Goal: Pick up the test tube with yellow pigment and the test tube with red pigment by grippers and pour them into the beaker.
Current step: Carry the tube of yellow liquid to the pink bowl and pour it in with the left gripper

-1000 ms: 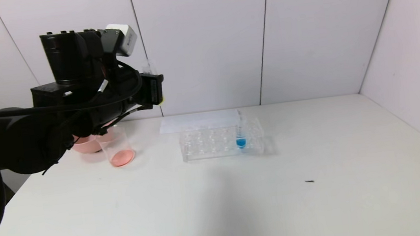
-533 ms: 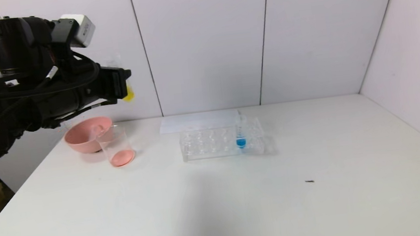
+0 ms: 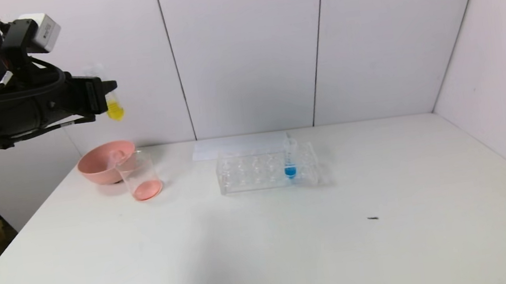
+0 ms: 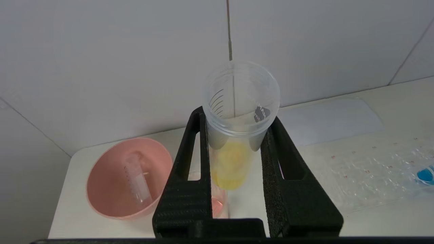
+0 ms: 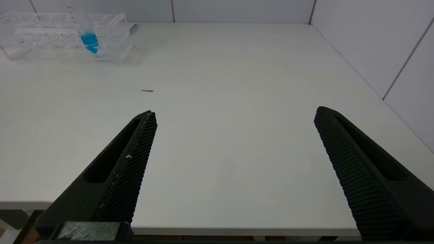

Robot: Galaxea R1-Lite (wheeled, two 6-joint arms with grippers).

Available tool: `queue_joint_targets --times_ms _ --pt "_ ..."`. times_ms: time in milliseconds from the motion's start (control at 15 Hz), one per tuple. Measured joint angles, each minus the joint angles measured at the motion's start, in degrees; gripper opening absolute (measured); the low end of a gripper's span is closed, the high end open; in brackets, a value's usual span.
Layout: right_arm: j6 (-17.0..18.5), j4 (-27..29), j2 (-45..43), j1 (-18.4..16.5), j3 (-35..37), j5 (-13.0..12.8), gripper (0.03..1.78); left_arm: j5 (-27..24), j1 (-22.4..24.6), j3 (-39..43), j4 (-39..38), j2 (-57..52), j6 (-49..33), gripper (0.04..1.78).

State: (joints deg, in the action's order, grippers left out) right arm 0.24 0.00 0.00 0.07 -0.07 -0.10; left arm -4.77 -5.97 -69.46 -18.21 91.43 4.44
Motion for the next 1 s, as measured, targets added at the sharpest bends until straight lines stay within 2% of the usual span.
queue_joint_targets --times_ms 600,1000 --pt "0.0 0.0 0.0 0.0 0.0 0.0 1.70 -8.5 11.9 -0.1 -0.2 2.1 -0.1 0.44" --pt "0.0 0.0 0.0 0.0 0.0 0.0 1.70 -10.6 14.8 0.2 -0.7 3.5 -0.1 0.44"
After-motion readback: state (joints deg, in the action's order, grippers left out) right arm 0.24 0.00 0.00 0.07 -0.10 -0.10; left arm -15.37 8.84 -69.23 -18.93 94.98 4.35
